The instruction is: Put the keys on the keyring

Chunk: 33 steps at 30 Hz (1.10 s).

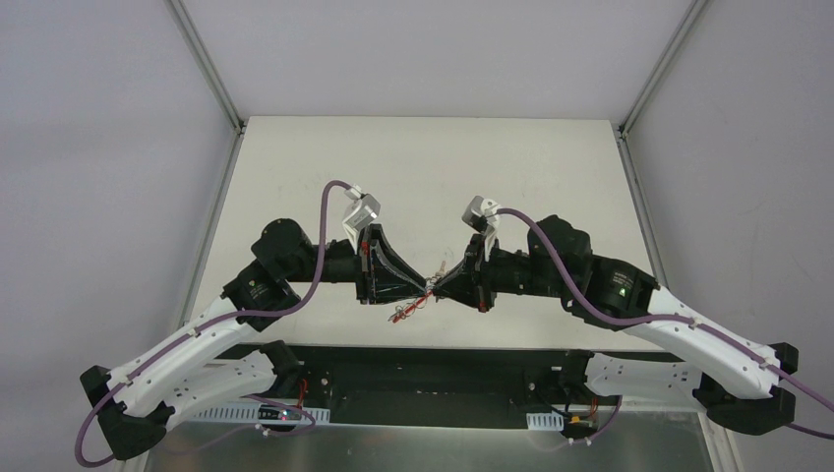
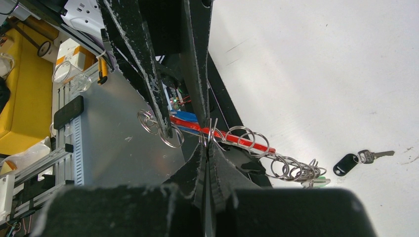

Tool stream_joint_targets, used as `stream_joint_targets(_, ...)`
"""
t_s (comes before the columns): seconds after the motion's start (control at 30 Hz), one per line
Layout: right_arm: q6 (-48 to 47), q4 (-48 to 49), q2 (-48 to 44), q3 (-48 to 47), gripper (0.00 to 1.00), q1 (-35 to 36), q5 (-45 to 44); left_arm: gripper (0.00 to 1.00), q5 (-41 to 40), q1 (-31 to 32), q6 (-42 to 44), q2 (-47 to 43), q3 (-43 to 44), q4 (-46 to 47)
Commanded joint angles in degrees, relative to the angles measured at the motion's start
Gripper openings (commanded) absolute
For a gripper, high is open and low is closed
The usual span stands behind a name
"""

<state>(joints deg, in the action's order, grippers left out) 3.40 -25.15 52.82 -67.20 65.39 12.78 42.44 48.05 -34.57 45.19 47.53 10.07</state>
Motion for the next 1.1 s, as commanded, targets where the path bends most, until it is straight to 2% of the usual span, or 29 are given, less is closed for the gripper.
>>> stream_joint_targets(0.0, 0.31, 5.48, 0.09, -2.87, 0.0, 0.08, 2.56, 0.28, -1.21, 0.38, 2.87, 0.5, 2.24, 0.07)
stream_joint_targets(0.53, 0.2, 7.75, -0.23, -3.12, 0.0, 0.09, 1.28, 0.26, 1.1, 0.46, 2.84, 2.61, 2.66, -0.05)
stream_joint_targets(0.63, 0.07, 7.86, -0.43, -3.09, 0.0, 0.07, 1.36, 0.19, 2.01, 0.49, 2.88, 3.3, 2.91, -0.05)
stream_joint_targets(0.73, 0.18, 7.84, -0.68, -3.06, 0.0, 0.09, 1.54, 0.0, 2.17, 0.48, 3.1, 3.54, 2.94, -0.06)
stream_joint_targets(1.07, 0.28, 8.05, -2.44, -1.72, 0.0, 0.05, 1.41, 0.0, 1.96, 0.8, 4.85, 1.32, 2.17, 0.33)
